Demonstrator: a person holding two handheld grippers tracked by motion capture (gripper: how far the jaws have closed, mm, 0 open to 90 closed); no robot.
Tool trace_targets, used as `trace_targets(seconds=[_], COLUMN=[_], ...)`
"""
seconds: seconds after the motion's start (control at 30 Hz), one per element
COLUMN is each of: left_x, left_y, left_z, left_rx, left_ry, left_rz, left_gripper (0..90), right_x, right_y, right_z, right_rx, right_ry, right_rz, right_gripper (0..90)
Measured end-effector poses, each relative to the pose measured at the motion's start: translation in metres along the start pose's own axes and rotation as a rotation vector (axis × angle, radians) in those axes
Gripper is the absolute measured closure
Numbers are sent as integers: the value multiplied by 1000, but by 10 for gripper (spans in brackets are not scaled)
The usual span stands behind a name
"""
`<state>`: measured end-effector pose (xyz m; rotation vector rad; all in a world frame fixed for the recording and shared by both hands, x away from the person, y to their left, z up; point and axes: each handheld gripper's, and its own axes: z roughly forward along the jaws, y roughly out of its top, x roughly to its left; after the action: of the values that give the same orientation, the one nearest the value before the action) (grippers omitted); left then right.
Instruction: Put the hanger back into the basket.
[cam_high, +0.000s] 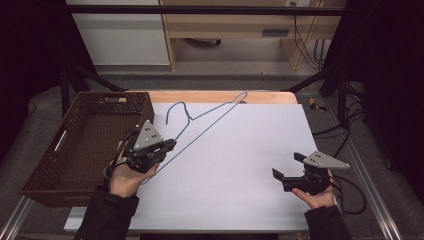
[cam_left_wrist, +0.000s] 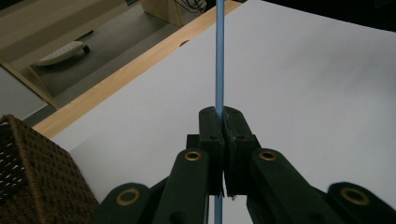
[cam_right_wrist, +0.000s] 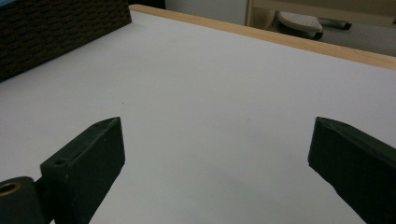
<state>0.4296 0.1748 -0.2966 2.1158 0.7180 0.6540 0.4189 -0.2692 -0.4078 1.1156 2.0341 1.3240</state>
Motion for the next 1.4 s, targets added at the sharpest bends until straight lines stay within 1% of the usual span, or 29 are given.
trace_targets(seconds=[0.1, 0.13, 0.17, 0.2, 0.23, 0.37, 0.43, 0.5, 0.53, 0.57, 0.6, 0.63, 0.67, 0.7, 0.73, 0.77, 0.8, 0.83, 0.9, 0.93, 0.97, 1.0, 1.07, 1.1, 1.2, 1.27, 1.3, 1.33, 1.4], left_x=[3, 7, 7, 12, 12, 25, 34, 43, 47, 51, 56, 60, 64, 68, 75, 75, 81, 81, 90, 92, 92, 95, 102, 102, 109, 113, 117, 117, 121], left_y=[1, 2, 2, 3, 3, 5, 5, 5, 4, 4, 3, 2, 1, 1, -1, -1, -2, -2, -3, -3, -3, -3, -5, -5, -7, -9, -12, -12, -14], left_z=[-6, -12, -12, -18, -18, -30, -34, -38, -40, -41, -42, -43, -45, -46, -48, -48, -51, -51, -56, -58, -58, -59, -64, -64, -68, -71, -75, -75, -79], left_rx=[-1, -3, -3, -2, -2, 2, -2, 0, 8, 5, 21, 24, 34, 35, 38, 38, 38, 38, 59, 57, 57, 64, 62, 62, 65, 58, 69, 69, 57], left_ry=[-7, -8, -8, -13, -13, -13, -21, -35, -42, -40, -39, -41, -35, -23, -27, -27, -18, -18, -6, 2, 2, 11, 32, 32, 45, 54, 67, 67, 78], left_rz=[-1, 0, 0, -10, -10, -5, -5, -10, -21, -29, -28, -36, -41, -37, -47, -47, -53, -53, -53, -58, -58, -60, -67, -67, -69, -84, -84, -84, -102], left_gripper=[877, 877, 876, 877, 877, 877, 877, 877, 877, 876, 877, 877, 877, 877, 877, 877, 877, 877, 876, 876, 876, 876, 876, 877, 876, 877, 876, 877, 877], right_x=[0, 1, 1, 1, 1, 1, 1, 1, 1, 1, 1, 1, 1, 1, 1, 1, 1, 1, 1, 1, 1, 1, 1, 1, 1, 1, 1, 1, 1], right_y=[0, 0, 0, 0, 0, 0, 0, 1, 1, 1, 1, 1, 1, 1, 1, 1, 1, 1, 1, 1, 1, 0, 1, 1, 1, 1, 1, 1, 1], right_z=[0, 0, 0, 0, 0, 0, 0, -1, -1, -1, -1, 0, 0, 0, 0, 0, 1, 1, 1, 1, 1, 1, 0, 0, 0, 0, 0, 0, 0], right_rx=[0, -2, -2, -3, -3, -4, -5, -4, -4, -2, -2, 1, 1, 1, 1, 1, 2, 1, 1, 2, 2, 4, 1, 1, -2, -4, -3, -1, -2], right_ry=[-2, 0, 0, -2, -1, -3, -2, -2, -2, -4, -4, -5, -5, -5, -5, -5, -5, -4, -3, -3, -3, -4, -3, -3, 0, 0, 1, 0, -2], right_rz=[0, 1, 1, -2, -1, -1, -2, 0, 0, -2, -1, -1, -1, -2, -1, -1, -2, -2, -2, -2, -2, -3, -2, -2, -3, -2, -2, -3, -1], right_gripper=[43, 41, 41, 41, 40, 39, 39, 39, 39, 39, 39, 39, 39, 39, 39, 39, 39, 39, 39, 39, 39, 37, 37, 37, 36, 35, 34, 33, 32])
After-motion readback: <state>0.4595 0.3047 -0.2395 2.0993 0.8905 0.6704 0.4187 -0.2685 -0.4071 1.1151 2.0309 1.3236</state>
